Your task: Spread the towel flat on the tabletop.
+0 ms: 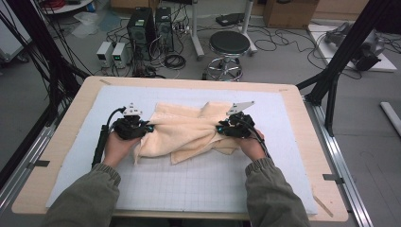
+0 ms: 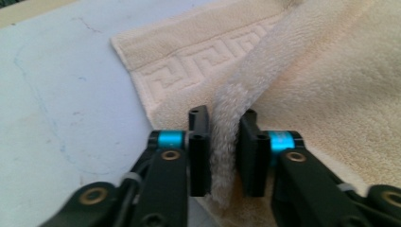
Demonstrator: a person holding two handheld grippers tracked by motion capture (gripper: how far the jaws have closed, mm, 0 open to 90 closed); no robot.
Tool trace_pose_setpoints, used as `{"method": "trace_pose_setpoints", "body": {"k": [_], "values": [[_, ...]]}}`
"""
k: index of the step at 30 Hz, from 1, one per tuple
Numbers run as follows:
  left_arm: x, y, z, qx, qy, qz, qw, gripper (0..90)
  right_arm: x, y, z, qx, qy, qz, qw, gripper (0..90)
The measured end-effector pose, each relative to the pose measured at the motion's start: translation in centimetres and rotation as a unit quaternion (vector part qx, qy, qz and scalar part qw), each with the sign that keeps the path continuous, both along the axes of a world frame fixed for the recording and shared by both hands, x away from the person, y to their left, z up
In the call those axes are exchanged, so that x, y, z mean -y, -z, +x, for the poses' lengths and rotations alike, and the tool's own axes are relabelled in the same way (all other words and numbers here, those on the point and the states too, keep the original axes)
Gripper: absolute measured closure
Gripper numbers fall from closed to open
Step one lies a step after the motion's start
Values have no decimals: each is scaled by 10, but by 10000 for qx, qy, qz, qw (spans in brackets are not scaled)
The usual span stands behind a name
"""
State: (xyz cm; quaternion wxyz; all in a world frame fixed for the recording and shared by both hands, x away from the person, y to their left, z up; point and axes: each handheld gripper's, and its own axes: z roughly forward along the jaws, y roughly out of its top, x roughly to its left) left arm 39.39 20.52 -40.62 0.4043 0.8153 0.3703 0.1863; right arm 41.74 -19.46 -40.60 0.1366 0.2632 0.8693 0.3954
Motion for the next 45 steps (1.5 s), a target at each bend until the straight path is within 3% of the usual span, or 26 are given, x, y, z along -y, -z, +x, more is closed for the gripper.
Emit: {"method": "trace_pose_setpoints", "body": {"k": [4, 9, 11, 13, 15, 17, 19, 23, 26, 28, 31, 33, 37, 40, 45], "values": [[-9, -21, -14, 185, 61, -162, 9997, 629, 6, -18, -14, 190, -91, 140, 9997, 610], [-13, -40, -42, 306, 414, -142, 9986, 569, 3, -39, -45, 475, -308, 175, 9982, 558], [-11, -41, -58, 439, 660, -128, 9968, 549, 1, -43, -58, 528, -447, 215, 9974, 559], [-7, -38, -69, 427, 833, -140, 9955, 538, -6, -39, -69, 438, -647, 125, 9969, 547], [-1, -29, -78, 329, 1070, -21, 9937, 527, -17, -34, -73, 248, -856, -165, 9959, 529], [5, -19, -82, 280, 1214, 45, 9922, 506, -29, -29, -77, 216, -1039, -310, 9939, 528], [9, -10, -81, 183, 1239, 99, 9921, 496, -37, -22, -78, 237, -1130, -323, 9928, 531], [14, 8, -73, 3, 1220, 407, 9917, 496, -46, 5, -73, -72, -1159, -353, 9926, 532], [17, 20, -65, -203, 1191, 613, 9908, 565, -53, 20, -69, -179, -1144, -495, 9920, 550], [19, 22, -63, -178, 1199, 628, 9906, 621, -58, 27, -68, -172, -1141, -605, 9915, 604], [21, 20, -63, -112, 1164, 670, 9909, 726, -58, 28, -65, -165, -1206, -473, 9914, 768], [20, 18, -65, -106, 1112, 646, 9916, 762, -58, 27, -66, -137, -1266, -503, 9906, 820], [14, 9, -70, -28, 1054, 434, 9935, 777, -49, 19, -69, -123, -1345, -426, 9899, 836], [4, -6, -78, 42, 1028, 144, 9946, 777, -39, 8, -75, -23, -1408, -352, 9894, 837], [-8, -32, -95, 236, 1081, -104, 9938, 779, -11, -17, -94, 181, -1410, -84, 9898, 838]]}}
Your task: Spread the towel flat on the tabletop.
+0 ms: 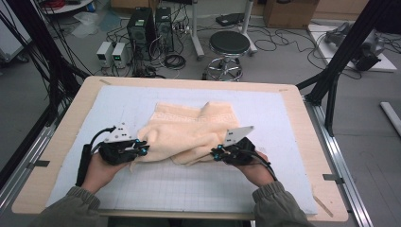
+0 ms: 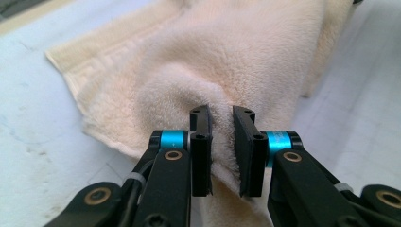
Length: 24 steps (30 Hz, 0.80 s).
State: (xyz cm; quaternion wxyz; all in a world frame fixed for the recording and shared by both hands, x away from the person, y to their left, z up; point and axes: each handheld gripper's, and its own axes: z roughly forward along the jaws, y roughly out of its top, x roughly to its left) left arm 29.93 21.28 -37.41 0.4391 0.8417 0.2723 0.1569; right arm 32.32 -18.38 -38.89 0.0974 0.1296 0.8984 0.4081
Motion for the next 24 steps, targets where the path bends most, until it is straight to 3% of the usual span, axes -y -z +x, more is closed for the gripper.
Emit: {"method": "trace_pose_setpoints", "body": {"k": [4, 6, 9, 13, 17, 21, 24], "values": [[-3, -13, -14, 1, 150, -116, 9998, 779, 22, -17, -24, 96, -85, 161, 9998, 838], [-3, -15, -20, -90, 261, -212, 9994, 778, 30, -23, -32, 121, -156, 190, 9996, 837], [3, -8, -16, -140, 256, -38, 9996, 775, 38, -25, -34, 85, -135, 159, 9997, 837], [14, 17, 6, -320, -41, 327, 9989, 772, 31, -8, -16, -70, 62, -109, 9999, 826], [17, 36, 31, -480, -382, 425, 9972, 766, 22, 12, 12, -190, 372, -210, 9989, 808], [18, 40, 42, -406, -442, 446, 9972, 762, 25, 25, 34, -411, 653, -86, 9970, 727], [16, 39, 41, -406, -457, 387, 9974, 748, 34, 27, 37, -496, 737, -101, 9960, 723]]}}
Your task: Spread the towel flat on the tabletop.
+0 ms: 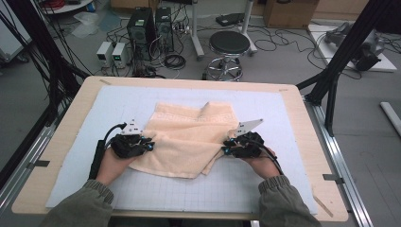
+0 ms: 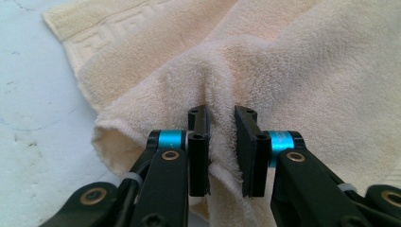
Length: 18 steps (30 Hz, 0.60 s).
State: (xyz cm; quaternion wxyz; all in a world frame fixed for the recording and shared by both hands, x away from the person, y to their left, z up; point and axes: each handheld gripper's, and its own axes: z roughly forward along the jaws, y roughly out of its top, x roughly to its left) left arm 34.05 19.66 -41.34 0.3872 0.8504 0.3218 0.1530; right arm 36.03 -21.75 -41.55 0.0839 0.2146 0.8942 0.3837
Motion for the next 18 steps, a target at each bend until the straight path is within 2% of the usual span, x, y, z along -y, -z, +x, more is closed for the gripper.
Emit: {"method": "trace_pose_setpoints", "body": {"k": [5, 9, 10, 13, 16, 18], "values": [[-3, -8, -10, 181, 8, -17, 9998, 664, 10, -8, -8, 124, 66, -31, 9999, 706], [-9, -21, -24, 375, 111, -36, 9992, 599, 14, -21, -24, 300, 17, 30, 9995, 688], [-12, -25, -27, 406, 122, -63, 9991, 581, 14, -26, -31, 355, -40, 115, 9993, 688], [-17, -34, -36, 517, 181, -145, 9984, 563, 8, -34, -48, 545, -274, 151, 9980, 696], [-17, -34, -43, 546, 339, -162, 9978, 561, -4, -31, -56, 516, -557, 154, 9970, 705], [-14, -28, -46, 472, 415, -128, 9979, 564, -13, -22, -56, 408, -648, 98, 9970, 705]]}}
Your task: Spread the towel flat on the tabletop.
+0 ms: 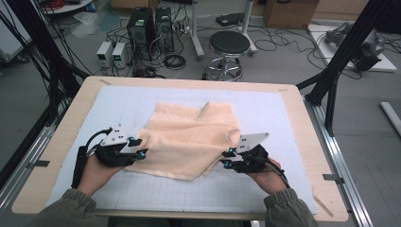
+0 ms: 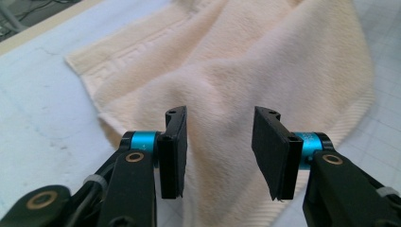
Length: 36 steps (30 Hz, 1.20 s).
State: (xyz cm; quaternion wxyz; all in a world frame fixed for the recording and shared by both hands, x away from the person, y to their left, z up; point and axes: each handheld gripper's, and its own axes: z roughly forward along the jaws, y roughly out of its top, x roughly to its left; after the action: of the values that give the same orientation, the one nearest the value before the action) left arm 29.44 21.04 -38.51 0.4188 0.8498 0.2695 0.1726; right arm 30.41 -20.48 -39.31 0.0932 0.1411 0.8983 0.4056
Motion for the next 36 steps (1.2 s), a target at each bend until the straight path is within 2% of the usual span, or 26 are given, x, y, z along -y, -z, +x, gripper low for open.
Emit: {"method": "trace_pose_setpoints", "body": {"k": [4, 10, 13, 16, 19, 24, 28, 31, 36], "values": [[4, 20, 1, -195, 111, 193, 9996, 572, -16, 19, 3, -181, -135, -118, 9997, 694], [8, 44, 14, -461, 94, 444, 9979, 591, -38, 34, 9, -285, -174, -194, 9993, 650], [12, 48, 15, -429, 101, 519, 9977, 647, -47, 42, 12, -321, -181, -371, 9986, 724], [10, 48, 15, -453, 98, 513, 9976, 712, -47, 43, 12, -345, -197, -332, 9987, 860], [9, 45, 13, -483, 90, 463, 9977, 781, -44, 41, 11, -318, -270, -392, 9984, 877], [7, 35, 2, -369, 114, 336, 9987, 799, -30, 33, -1, -302, -314, -445, 9981, 882], [5, 22, -14, -277, 179, 235, 9992, 800, -13, 25, -15, -322, -306, -380, 9983, 882], [6, 16, -30, -227, 285, 210, 9991, 802, 4, 19, -33, -313, -258, -254, 9989, 882], [5, 10, -59, -352, 503, 182, 9980, 801, 22, 12, -65, -366, -384, -132, 9985, 881]]}}
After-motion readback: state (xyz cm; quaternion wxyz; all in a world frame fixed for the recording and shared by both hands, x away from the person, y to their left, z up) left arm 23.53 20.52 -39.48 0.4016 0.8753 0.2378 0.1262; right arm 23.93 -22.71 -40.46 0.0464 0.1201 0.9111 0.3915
